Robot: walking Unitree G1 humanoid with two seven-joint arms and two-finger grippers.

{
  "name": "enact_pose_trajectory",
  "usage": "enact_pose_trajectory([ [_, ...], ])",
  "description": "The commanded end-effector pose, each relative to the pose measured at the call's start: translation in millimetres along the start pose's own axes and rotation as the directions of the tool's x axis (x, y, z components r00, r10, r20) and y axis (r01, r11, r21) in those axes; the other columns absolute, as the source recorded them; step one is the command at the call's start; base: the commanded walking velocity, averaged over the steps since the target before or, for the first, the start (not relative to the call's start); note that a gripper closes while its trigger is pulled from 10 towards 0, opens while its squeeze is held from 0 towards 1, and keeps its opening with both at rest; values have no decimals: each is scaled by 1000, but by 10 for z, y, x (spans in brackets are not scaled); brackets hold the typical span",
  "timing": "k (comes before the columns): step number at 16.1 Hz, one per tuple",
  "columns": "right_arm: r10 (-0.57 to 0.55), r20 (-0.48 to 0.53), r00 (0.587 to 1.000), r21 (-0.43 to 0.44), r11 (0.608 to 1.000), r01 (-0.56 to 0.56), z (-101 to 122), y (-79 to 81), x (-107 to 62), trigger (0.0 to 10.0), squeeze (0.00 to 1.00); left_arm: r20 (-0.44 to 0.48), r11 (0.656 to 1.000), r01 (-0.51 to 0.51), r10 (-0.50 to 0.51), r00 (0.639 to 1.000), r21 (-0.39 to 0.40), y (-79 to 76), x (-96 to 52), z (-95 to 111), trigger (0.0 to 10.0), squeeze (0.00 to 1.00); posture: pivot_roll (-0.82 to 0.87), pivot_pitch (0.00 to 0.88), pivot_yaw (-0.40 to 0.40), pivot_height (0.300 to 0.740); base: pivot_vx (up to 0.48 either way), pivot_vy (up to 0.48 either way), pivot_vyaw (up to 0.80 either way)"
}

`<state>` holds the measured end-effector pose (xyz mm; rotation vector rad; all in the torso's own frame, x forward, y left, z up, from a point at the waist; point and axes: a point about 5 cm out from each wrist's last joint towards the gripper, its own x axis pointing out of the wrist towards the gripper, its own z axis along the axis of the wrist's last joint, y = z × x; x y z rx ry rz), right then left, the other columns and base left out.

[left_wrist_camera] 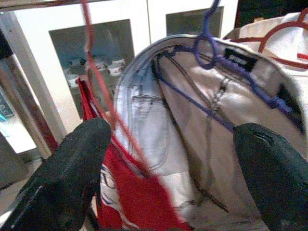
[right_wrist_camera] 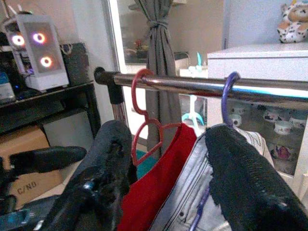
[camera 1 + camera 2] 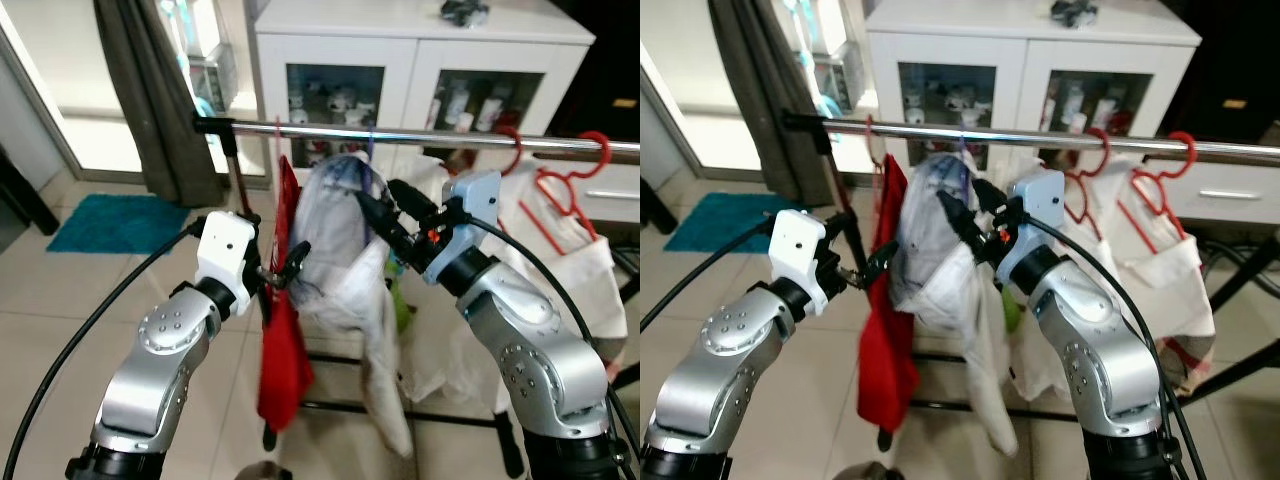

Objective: Hang hanger

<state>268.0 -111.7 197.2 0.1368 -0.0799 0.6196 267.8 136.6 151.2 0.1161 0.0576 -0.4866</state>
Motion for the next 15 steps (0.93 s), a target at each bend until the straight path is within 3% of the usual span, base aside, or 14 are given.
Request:
enact_pose_trajectory([
  [1, -19, -18, 1000, -16, 1000, 19, -4, -7, -60, 10000, 0, 4, 1000, -2, 2, 1000, 19, -5, 16, 15, 10000, 0, 57, 0, 51, 740, 0, -379, 0],
  [4, -113, -31, 993, -16, 994, 112, -2, -78, -119, 10000, 0, -5, 998, -40, 40, 999, 40, 67, -21, -3, 10000, 0, 57, 0, 38, 740, 0, -374, 0],
  [8, -246, -70, 967, -70, 968, 241, -19, -252, -145, 10000, 0, -3, 998, -34, 35, 999, 46, 37, -20, -1, 10000, 0, 65, 0, 46, 740, 0, -370, 0],
  [10, -293, -76, 953, -51, 956, 290, -43, -301, -111, 10000, 0, 10, 999, -34, 33, 999, 40, 82, -9, 19, 10000, 0, 68, 0, 47, 740, 0, 0, 0],
  [11, -292, -83, 953, -34, 956, 291, -48, -296, -63, 10000, 1000, 12, 999, -21, 21, 1000, 44, 92, -21, 19, 10000, 0, 67, 0, 41, 740, 0, 0, 0],
  [15, -291, -133, 948, -79, 956, 282, -82, -355, 222, 10000, 1000, -14, 994, 87, -86, 996, 71, 59, -101, -19, 10000, 0, 77, 0, 49, 740, 0, 0, 0],
])
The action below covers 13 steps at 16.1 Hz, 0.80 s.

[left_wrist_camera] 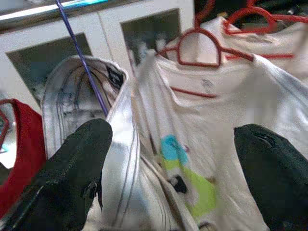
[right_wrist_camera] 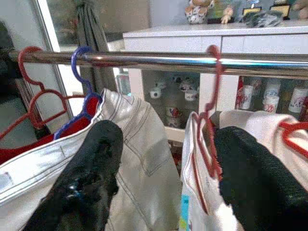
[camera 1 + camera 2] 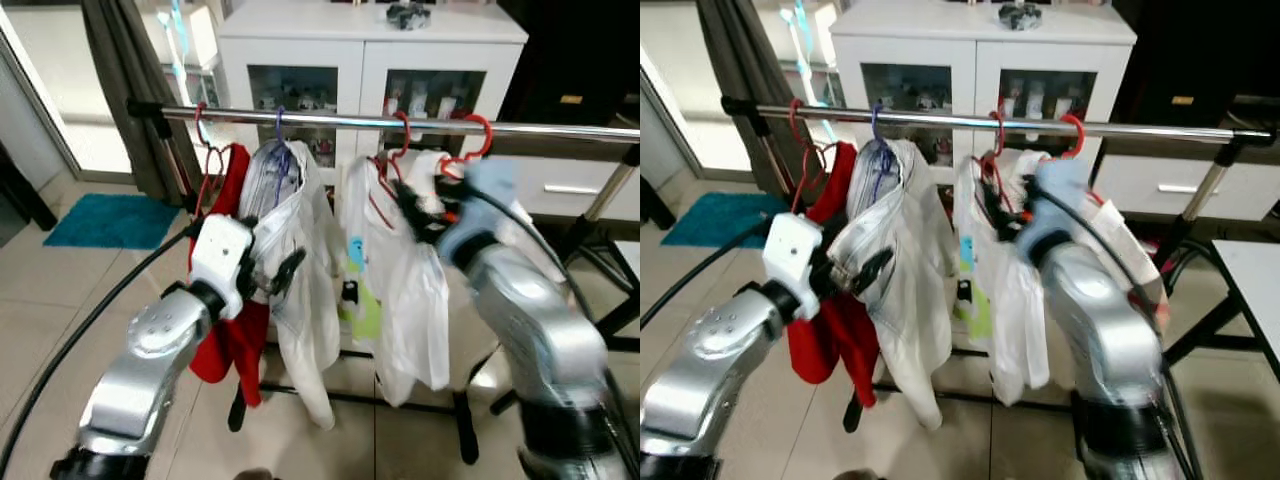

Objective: Hang hanger

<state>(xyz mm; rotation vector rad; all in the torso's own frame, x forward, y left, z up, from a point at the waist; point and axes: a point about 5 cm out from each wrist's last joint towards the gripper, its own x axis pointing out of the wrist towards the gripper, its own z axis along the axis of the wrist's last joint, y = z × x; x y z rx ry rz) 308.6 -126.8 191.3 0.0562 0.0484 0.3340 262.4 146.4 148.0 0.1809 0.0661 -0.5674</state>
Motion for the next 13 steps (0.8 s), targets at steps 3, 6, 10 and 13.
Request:
enact_pose_trajectory([
  [3, -77, -30, 997, -48, 996, 76, 3, -66, 357, 10000, 1000, 4, 993, 115, -115, 993, 6, -11, -50, 34, 10000, 0, 79, 0, 55, 740, 0, 0, 0],
  [6, -210, -116, 971, -158, 969, 190, 15, -211, 609, 10000, 0, -15, 983, 183, -183, 983, 2, -20, -86, 29, 10000, 0, 94, 0, 46, 740, 0, 0, 0],
  [10, -226, -174, 958, -184, 963, 194, -29, -303, 765, 10000, 0, -28, 967, 255, -255, 966, -10, -53, -181, 15, 10000, 0, 90, 0, 43, 740, 0, 0, 0],
  [13, -191, -226, 955, -164, 974, 156, -93, -334, 867, 2392, 0, -39, 960, 279, -279, 960, -2, -65, -175, 0, 10000, 0, 83, 0, 53, 740, 0, 0, 0],
])
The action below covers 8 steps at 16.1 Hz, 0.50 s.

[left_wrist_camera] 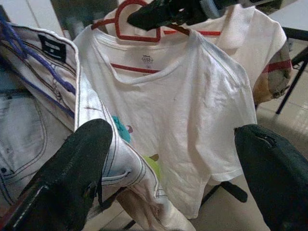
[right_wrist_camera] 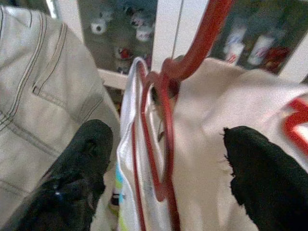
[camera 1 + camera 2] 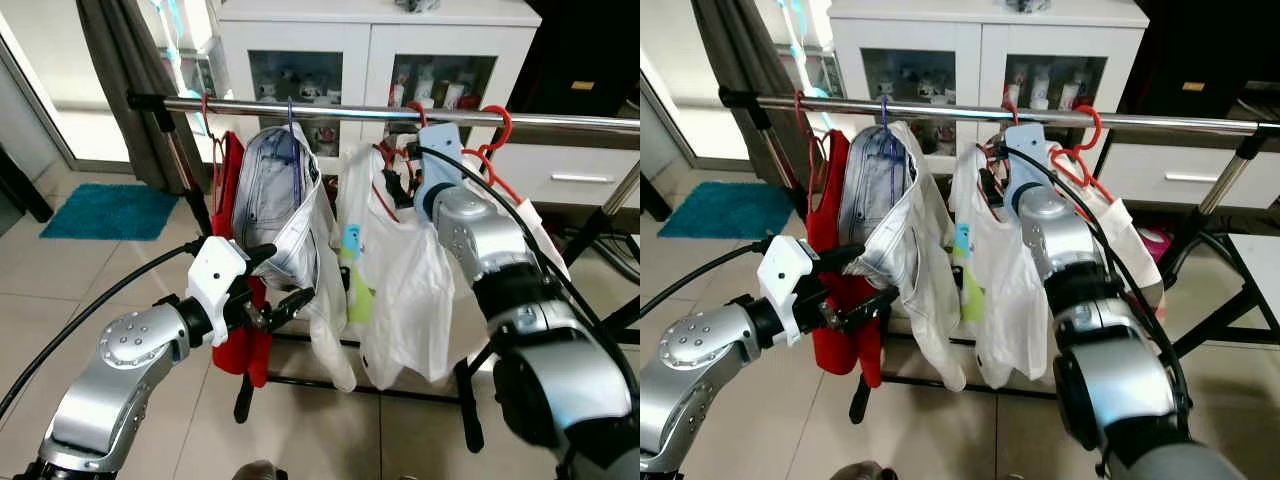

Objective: Hang hanger

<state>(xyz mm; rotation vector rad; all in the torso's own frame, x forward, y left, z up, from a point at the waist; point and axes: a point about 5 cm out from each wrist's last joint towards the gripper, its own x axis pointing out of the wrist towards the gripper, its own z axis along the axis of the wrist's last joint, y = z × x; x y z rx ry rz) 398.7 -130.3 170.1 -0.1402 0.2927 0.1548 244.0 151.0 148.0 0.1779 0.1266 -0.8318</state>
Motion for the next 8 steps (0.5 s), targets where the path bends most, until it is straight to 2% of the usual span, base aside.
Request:
enact_pose_trajectory([
  [1, 26, 1, 1000, 4, 1000, -26, 44, -3, 17, 0, 0, -7, 1000, 17, -17, 1000, 10, -1, 11, 12, 10000, 0, 83, 0, 53, 740, 0, 0, 0],
  [8, 55, -50, 997, 29, 998, -54, -10, -41, 66, 0, 0, -19, 1000, 27, -27, 999, 15, -18, 14, -6, 10000, 0, 81, 0, 52, 740, 0, 0, 0],
])
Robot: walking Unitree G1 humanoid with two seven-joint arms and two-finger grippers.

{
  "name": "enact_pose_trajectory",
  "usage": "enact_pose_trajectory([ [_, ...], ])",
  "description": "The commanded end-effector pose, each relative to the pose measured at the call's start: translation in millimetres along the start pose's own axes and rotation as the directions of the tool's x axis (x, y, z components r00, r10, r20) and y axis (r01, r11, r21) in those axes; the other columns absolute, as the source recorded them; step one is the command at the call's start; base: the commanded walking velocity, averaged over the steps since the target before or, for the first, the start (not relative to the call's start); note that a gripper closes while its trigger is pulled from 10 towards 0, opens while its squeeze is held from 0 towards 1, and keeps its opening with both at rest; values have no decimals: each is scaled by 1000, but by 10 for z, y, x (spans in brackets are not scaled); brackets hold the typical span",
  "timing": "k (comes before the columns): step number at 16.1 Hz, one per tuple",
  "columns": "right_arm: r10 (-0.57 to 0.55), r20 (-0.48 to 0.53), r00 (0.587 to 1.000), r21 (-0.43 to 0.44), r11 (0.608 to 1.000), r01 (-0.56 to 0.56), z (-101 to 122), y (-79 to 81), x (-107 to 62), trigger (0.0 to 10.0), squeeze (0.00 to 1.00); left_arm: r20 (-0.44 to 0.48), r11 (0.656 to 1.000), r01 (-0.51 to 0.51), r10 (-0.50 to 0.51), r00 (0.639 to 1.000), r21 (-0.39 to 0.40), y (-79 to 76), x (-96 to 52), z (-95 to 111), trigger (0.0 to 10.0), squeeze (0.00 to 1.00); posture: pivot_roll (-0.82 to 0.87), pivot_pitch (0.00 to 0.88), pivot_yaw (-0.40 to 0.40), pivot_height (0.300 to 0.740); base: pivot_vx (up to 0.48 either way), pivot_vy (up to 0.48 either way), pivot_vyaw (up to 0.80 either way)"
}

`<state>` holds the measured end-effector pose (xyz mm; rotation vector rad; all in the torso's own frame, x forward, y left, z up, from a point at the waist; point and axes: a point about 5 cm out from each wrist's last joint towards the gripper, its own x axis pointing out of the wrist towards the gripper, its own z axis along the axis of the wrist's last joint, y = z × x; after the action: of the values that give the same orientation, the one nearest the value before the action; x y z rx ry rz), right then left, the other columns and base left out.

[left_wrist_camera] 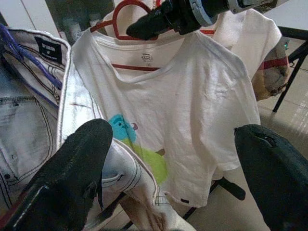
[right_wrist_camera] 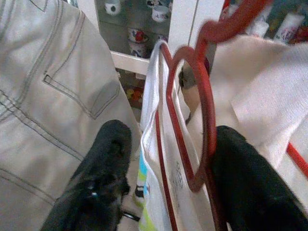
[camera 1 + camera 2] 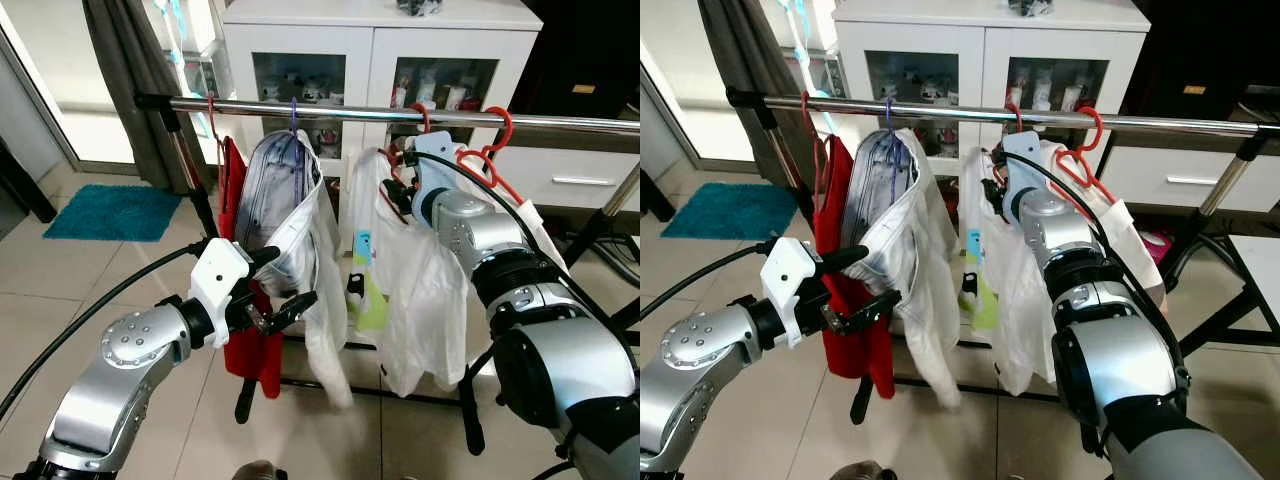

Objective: Hang hanger

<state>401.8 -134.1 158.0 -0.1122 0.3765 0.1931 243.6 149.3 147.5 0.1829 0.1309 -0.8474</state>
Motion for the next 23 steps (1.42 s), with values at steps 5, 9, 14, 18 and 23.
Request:
enact_pose_trajectory([
  [5, 3, 30, 1000, 11, 1000, -3, 103, -23, 7, 0, 0, -22, 999, 26, -26, 999, 18, -10, 14, -4, 10000, 0, 82, 0, 57, 740, 0, 0, 0],
  [9, 2, 31, 1000, 13, 1000, -2, 93, -18, 13, 0, 0, -22, 999, 29, -28, 999, 24, -5, 16, 0, 10000, 0, 84, 0, 58, 740, 0, 0, 0],
  [14, -6, 24, 1000, 16, 1000, 6, 49, -26, 19, 0, 0, -23, 999, 29, -29, 999, 29, -20, 29, -5, 10000, 0, 86, 0, 50, 740, 0, 0, 0],
  [18, -13, 12, 1000, 21, 1000, 13, -1, -34, 23, 0, 0, -25, 999, 28, -28, 999, 30, -24, 37, -11, 10000, 0, 86, 0, 47, 740, 0, 0, 0],
  [23, -27, 37, 999, 23, 999, 27, -18, -69, 17, 0, 0, -28, 999, 28, -27, 999, 38, -35, 57, -14, 10000, 0, 93, 0, 49, 740, 0, 0, 0],
])
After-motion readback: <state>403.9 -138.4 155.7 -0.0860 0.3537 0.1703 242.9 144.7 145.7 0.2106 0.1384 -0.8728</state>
